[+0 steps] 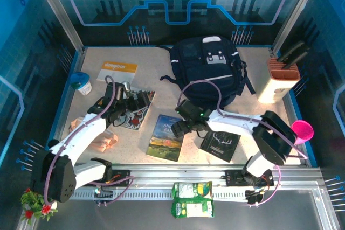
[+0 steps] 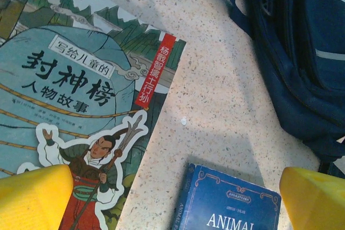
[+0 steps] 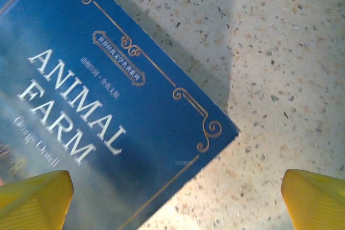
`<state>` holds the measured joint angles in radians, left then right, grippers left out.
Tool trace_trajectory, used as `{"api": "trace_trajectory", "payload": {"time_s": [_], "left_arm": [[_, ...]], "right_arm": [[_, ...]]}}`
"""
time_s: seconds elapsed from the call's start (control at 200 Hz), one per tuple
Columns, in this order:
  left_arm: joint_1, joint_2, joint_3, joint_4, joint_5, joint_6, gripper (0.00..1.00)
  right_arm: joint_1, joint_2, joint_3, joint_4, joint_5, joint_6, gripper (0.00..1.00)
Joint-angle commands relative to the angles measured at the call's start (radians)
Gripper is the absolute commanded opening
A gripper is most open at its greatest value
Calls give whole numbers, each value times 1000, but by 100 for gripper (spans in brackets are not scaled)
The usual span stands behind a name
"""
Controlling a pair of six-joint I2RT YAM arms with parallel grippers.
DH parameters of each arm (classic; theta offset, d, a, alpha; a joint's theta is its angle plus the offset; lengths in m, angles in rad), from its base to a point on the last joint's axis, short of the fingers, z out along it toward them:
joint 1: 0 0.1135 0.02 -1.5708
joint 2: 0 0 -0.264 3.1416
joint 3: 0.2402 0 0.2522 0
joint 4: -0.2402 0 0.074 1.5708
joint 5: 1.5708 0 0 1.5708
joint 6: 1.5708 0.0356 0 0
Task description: Pack books, pencil case, and school supplies into a backpack
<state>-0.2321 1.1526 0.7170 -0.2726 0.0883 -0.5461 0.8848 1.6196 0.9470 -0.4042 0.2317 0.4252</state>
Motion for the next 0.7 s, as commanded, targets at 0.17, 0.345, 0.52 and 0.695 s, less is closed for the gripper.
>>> {"api": "trace_trajectory", "payload": {"time_s": [0.17, 0.345, 0.52, 0.695], "left_arm": [[-4, 25, 23, -65, 7, 1, 99], [-3, 59, 37, -34, -56, -7, 99], [-3, 88, 37, -17, 1, -34, 99], [-8, 107, 26, -20, 127, -101, 94]], "right_arm": [[-35, 200, 177, -119, 267, 8, 100], [-95, 333, 327, -124, 247, -51, 98], [-99, 364, 432, -118, 154, -77, 95], [-107, 229, 384, -137, 69, -5, 95]]}}
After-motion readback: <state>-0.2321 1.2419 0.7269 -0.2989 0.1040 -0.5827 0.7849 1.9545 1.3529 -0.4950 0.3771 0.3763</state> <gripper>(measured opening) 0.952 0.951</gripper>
